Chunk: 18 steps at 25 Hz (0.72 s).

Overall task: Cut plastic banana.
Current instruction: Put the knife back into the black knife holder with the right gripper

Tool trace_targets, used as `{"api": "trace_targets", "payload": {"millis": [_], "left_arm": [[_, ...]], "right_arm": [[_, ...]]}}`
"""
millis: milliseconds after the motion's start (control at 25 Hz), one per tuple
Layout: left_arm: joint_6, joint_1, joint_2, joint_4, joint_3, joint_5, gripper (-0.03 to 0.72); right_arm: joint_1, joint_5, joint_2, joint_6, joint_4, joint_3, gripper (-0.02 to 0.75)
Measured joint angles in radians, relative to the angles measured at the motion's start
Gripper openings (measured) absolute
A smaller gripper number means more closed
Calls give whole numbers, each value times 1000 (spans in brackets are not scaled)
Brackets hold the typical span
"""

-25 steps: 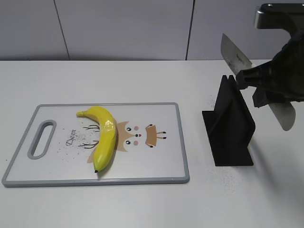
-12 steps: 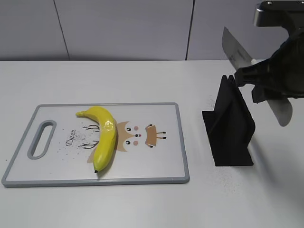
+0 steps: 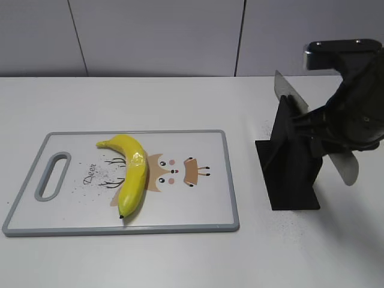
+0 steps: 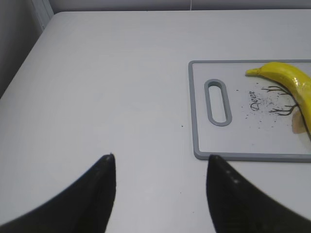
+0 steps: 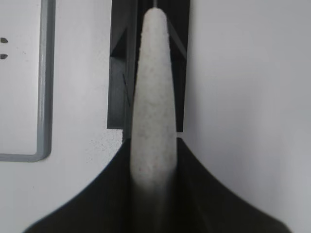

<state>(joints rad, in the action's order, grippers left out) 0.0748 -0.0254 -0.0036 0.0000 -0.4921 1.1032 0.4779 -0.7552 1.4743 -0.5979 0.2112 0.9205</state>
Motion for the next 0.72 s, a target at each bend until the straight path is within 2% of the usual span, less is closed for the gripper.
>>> {"api": "trace_targets", "payload": {"millis": [200,280,360,600,720], "left_arm": [[0,0,0,0,0,0,580],[0,0,0,0,0,0,580],[0,0,0,0,0,0,582],[0,0,0,0,0,0,582],[0,0,0,0,0,0,582]], "right_arm": [[0,-1,1,9,-72,-13,160],[0,-5,1,16,-85,-13,181],[0,-23,1,25,-93,-13,268],[0,-53,-6,85,-102,-13,608],[0,-48,-69,174,-109,-4,654]]}}
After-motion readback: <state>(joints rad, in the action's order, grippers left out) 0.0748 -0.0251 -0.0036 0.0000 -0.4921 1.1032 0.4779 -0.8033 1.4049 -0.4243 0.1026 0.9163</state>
